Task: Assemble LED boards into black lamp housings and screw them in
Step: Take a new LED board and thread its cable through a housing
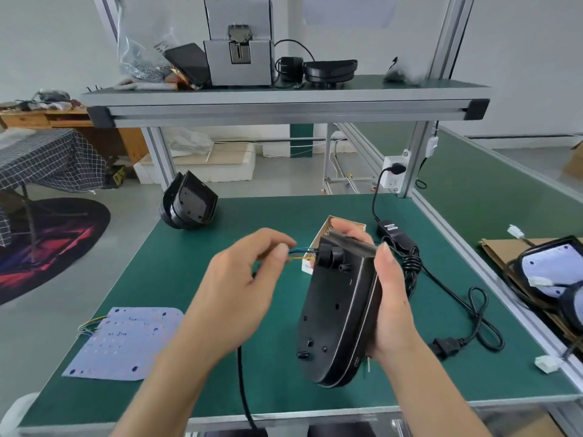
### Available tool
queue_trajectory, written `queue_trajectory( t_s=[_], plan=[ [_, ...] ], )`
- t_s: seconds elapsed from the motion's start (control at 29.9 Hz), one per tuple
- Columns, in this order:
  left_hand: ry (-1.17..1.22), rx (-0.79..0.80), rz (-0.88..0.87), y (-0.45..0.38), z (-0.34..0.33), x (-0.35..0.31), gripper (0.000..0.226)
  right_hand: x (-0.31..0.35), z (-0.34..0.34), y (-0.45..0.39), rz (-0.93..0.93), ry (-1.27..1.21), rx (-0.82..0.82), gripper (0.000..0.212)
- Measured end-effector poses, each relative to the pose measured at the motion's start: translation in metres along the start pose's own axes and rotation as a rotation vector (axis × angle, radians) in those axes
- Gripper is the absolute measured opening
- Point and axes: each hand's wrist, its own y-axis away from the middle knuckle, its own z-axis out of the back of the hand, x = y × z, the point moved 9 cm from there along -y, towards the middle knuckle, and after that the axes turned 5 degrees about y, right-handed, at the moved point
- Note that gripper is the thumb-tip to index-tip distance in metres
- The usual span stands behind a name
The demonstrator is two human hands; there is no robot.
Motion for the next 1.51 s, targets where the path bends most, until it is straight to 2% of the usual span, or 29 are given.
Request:
queue_trajectory(
  t_s=[0.07, 0.17, 0.27, 0.44, 0.67, 0.87, 1.07, 1.34, 1.51],
  plan=[
    [0.079, 0.027, -0.068, 0.004, -0.015, -0.013, 0.013, 0.005, 0.0, 0.001, 0.033, 0.061, 0.002, 0.075],
    [0.175, -0.021, -0.089, 0.007, -0.023, -0.016, 0.016, 0.014, 0.0, 0.006, 0.057, 0.134, 0.022, 0.075],
    [0.241, -0.025, -0.077, 0.008, -0.025, -0.011, 0.025, 0.022, -0.001, 0.008, 0.064, 0.187, 0.043, 0.077],
    [0.4, -0.035, -0.026, 0.014, -0.029, 0.0, 0.027, 0.022, -0.005, 0.007, 0.049, 0.171, 0.067, 0.077],
    [0.493, -0.149, -0.033, 0.025, -0.028, 0.004, 0.029, 0.02, -0.014, 0.012, 0.041, 0.159, 0.052, 0.08],
    [0.481, -0.211, -0.065, 0.028, -0.025, 0.0, 0.026, 0.018, -0.015, 0.014, 0.039, 0.113, 0.035, 0.08],
    [0.601, -0.193, 0.034, 0.028, -0.028, 0.005, 0.023, 0.014, -0.016, 0.015, 0.029, 0.119, 0.057, 0.083],
    [0.651, -0.165, 0.031, 0.022, -0.021, -0.004, 0.023, 0.023, -0.02, 0.012, 0.034, 0.199, 0.151, 0.08],
    [0.654, -0.114, 0.043, 0.019, -0.021, -0.007, 0.016, 0.027, -0.023, 0.016, 0.073, 0.207, 0.149, 0.084]
  ],
)
